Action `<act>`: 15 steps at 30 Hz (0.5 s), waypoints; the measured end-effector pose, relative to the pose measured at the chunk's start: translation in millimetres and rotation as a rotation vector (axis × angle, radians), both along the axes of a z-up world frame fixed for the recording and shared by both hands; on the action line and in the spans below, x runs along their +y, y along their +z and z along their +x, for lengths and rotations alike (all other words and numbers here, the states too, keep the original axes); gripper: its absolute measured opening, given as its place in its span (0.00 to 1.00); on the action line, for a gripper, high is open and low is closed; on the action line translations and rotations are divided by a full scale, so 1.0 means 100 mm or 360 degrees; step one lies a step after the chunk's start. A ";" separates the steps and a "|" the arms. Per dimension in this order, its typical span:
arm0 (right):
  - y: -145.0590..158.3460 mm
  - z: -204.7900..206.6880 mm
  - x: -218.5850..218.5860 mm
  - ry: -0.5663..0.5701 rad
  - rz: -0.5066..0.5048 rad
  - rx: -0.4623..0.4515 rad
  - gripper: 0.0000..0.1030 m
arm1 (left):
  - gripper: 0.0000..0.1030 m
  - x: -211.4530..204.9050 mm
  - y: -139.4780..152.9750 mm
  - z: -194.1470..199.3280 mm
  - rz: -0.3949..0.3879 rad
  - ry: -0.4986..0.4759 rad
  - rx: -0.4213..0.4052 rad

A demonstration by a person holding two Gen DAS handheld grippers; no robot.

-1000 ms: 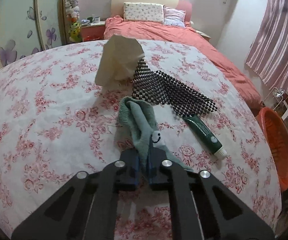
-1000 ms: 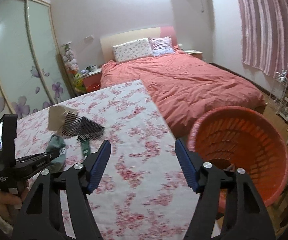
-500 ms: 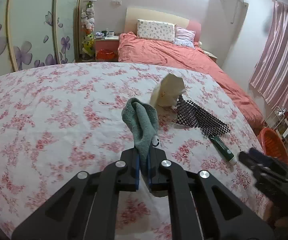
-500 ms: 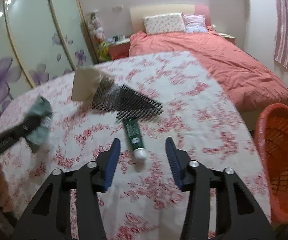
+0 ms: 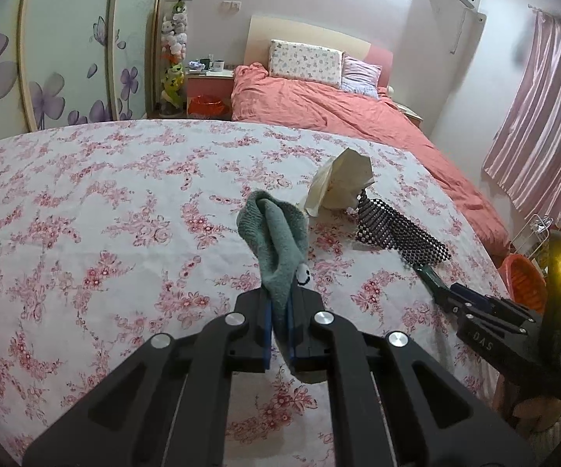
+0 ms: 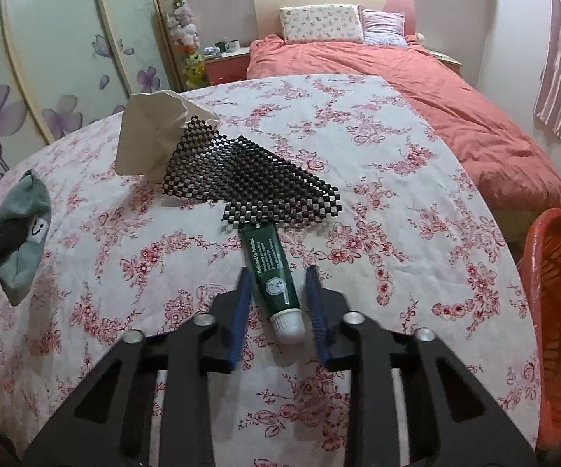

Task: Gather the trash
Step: 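Grasp the grey-green sock with the left tool while the right tool grasps the green tube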

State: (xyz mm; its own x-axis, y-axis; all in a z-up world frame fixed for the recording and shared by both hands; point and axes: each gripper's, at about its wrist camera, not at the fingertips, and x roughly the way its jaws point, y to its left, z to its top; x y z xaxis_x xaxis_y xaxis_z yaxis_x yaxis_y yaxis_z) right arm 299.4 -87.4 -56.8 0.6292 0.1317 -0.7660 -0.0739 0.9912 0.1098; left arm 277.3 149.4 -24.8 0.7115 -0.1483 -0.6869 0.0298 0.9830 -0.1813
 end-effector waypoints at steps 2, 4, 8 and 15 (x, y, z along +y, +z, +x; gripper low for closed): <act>0.00 -0.03 0.00 0.0004 -0.0014 -0.0002 0.19 | 0.07 0.00 -0.01 0.00 0.0000 -0.0001 0.0003; 0.00 -0.06 -0.01 0.0007 -0.0013 -0.0002 0.19 | 0.07 -0.02 -0.02 -0.01 -0.0002 -0.0003 0.0007; 0.00 -0.10 -0.03 0.0014 -0.0011 0.0000 0.19 | 0.07 -0.06 -0.02 -0.04 -0.0004 -0.0015 0.0010; 0.05 -0.22 -0.09 0.0008 -0.0036 -0.0056 0.18 | 0.07 -0.21 0.07 -0.09 0.0002 -0.0056 -0.0015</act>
State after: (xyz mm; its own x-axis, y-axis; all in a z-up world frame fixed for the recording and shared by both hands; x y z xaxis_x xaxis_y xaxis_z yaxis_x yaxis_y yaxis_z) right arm 277.6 -96.0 -51.5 0.6550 0.1178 -0.7464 -0.0824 0.9930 0.0844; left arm 268.3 128.4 -18.3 0.7123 -0.1722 -0.6804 0.0659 0.9816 -0.1794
